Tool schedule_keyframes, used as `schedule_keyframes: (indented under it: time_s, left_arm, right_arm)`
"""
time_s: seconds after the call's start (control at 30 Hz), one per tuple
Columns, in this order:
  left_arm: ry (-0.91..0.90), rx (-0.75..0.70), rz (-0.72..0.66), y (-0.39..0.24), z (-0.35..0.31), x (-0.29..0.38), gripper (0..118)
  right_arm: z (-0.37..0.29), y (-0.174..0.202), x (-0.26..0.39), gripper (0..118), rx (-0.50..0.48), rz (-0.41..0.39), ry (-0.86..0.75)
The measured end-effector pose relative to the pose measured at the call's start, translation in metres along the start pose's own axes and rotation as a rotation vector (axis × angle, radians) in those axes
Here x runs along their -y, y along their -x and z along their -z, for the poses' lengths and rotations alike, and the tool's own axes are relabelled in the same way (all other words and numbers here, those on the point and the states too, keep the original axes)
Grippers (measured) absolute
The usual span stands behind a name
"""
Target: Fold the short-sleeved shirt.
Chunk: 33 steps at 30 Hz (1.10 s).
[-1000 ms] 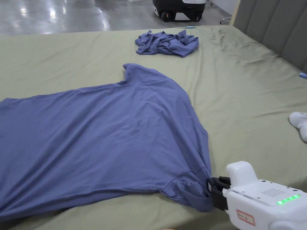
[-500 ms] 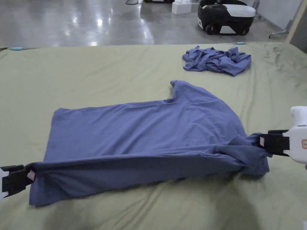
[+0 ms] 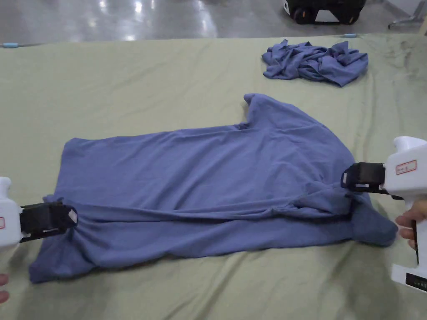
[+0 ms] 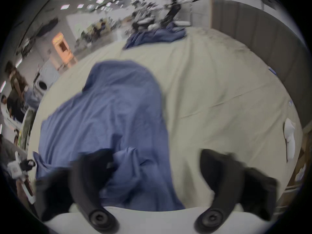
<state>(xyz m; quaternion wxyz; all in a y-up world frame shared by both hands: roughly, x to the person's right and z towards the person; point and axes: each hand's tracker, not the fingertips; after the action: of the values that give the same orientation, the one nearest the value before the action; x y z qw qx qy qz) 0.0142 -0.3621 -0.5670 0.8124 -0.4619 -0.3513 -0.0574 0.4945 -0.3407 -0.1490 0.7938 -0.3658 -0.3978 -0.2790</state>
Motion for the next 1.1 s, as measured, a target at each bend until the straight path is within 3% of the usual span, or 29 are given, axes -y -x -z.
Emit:
schedule_keyframes:
  time_s: [0.1,0.13,0.2,0.23,0.27,0.3,0.33,0.37,0.4,0.43,0.57,0.67,0.73,0.77,0.87,0.93,0.97,1.0,1.07,1.1]
  left_arm:
    - [-0.118,0.042,0.003,0.011,-0.045,0.014,118]
    - [-0.161,0.030,-0.001,0.013,-0.062,0.023,118]
    - [-0.260,-0.027,0.017,0.008,-0.097,0.048,118]
    - [-0.331,-0.029,0.062,-0.001,-0.115,0.061,108]
    - [-0.361,-0.036,0.110,-0.007,-0.128,0.075,90]
    - [-0.392,-0.071,0.143,-0.017,-0.139,0.092,55]
    - [-0.413,-0.120,0.168,-0.025,-0.144,0.108,27]
    - [-0.425,-0.145,0.188,-0.030,-0.143,0.122,6]
    - [-0.436,-0.179,0.205,-0.036,-0.140,0.136,3]
    - [-0.415,-0.219,0.243,-0.039,-0.135,0.146,1]
    - [-0.245,-0.043,0.152,-0.025,-0.091,0.162,0]
    - [-0.273,-0.116,0.188,-0.037,-0.077,0.147,3]
    - [-0.262,-0.100,0.154,-0.033,-0.062,0.127,103]
    - [-0.223,-0.098,0.153,-0.033,-0.053,0.116,118]
    - [-0.146,-0.125,0.179,-0.034,-0.024,0.099,117]
    - [-0.076,-0.130,0.188,-0.034,-0.009,0.093,96]
    - [-0.060,-0.114,0.192,-0.033,-0.004,0.093,94]
    - [-0.044,-0.118,0.201,-0.035,0.000,0.094,80]
    - [-0.087,-0.127,0.215,-0.037,-0.012,0.093,73]
    - [-0.117,-0.141,0.235,-0.041,-0.016,0.093,37]
  right_arm:
    - [-0.053,-0.024,0.009,113,-0.107,0.033,-0.187]
    - [-0.074,-0.027,0.018,113,-0.099,0.026,-0.242]
    - [-0.108,-0.033,0.041,111,-0.097,-0.048,-0.341]
    - [-0.125,-0.030,0.060,103,-0.102,-0.109,-0.392]
    - [-0.138,-0.026,0.080,87,-0.103,-0.174,-0.444]
    - [-0.147,-0.017,0.102,41,-0.075,-0.260,-0.474]
    - [-0.153,0.001,0.122,6,-0.015,-0.350,-0.465]
    - [-0.154,0.015,0.144,5,0.065,-0.446,-0.457]
    - [-0.154,0.024,0.165,5,0.103,-0.506,-0.452]
    - [-0.153,0.032,0.183,5,0.060,-0.516,-0.423]
    - [-0.148,0.058,0.219,5,-0.072,-0.428,-0.325]
    - [-0.145,0.065,0.224,5,-0.067,-0.460,-0.308]
    - [-0.146,0.067,0.221,5,-0.041,-0.512,-0.314]
    - [-0.147,0.067,0.220,5,-0.040,-0.509,-0.317]
    - [-0.148,0.066,0.213,5,-0.092,-0.454,-0.298]
    - [-0.148,0.067,0.212,5,-0.081,-0.444,-0.305]
    - [-0.146,0.068,0.211,5,-0.076,-0.440,-0.307]
    - [-0.145,0.067,0.210,5,-0.074,-0.433,-0.306]
    - [-0.135,0.068,0.208,5,-0.076,-0.419,-0.283]
    - [-0.131,0.068,0.207,5,-0.075,-0.414,-0.280]
